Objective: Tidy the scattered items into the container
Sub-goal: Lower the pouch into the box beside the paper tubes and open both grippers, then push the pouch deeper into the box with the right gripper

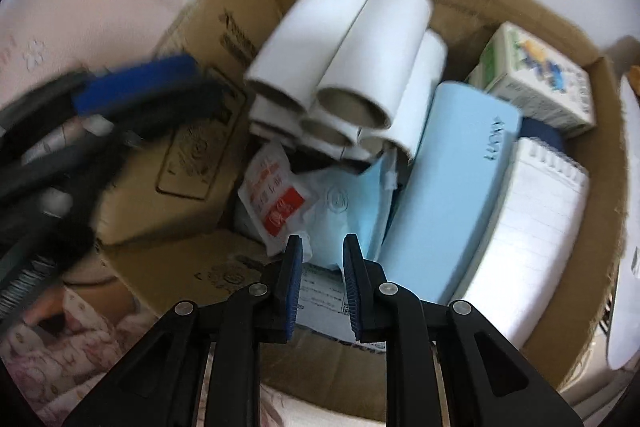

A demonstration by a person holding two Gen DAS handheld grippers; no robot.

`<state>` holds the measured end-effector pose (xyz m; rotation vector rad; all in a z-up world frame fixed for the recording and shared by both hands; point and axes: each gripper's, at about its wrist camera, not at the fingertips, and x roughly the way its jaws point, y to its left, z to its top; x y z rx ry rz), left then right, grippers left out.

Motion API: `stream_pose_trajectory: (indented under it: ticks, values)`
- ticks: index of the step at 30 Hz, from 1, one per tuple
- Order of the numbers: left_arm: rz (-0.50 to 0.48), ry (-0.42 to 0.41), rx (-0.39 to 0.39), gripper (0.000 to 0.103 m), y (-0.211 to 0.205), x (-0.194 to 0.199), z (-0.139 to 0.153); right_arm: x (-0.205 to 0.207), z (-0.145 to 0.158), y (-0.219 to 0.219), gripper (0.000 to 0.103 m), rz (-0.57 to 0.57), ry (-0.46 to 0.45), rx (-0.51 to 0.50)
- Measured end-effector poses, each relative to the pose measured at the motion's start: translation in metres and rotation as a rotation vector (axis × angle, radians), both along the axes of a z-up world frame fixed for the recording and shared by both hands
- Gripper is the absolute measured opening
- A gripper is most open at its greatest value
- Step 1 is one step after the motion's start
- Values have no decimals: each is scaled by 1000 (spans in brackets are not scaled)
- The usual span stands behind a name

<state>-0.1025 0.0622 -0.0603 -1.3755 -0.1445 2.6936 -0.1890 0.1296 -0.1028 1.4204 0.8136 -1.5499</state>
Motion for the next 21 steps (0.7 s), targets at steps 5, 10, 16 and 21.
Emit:
stream_pose_trajectory:
  ticks: [5,10,16,21]
  values:
    - [-32,26,-1,28,-12,10,0,0,-18,-15,17,79,-42,84]
    - [-13,-19,55,29,-27,9,-8,12,-29,-31,17,188,-8,148]
    - [-19,-26,76,33,-33,13,-9,16,-45,-50,17,287,-74,239]
    - [-45,-17,46,36,-28,17,-7,18,-48,-58,17,348,-60,278]
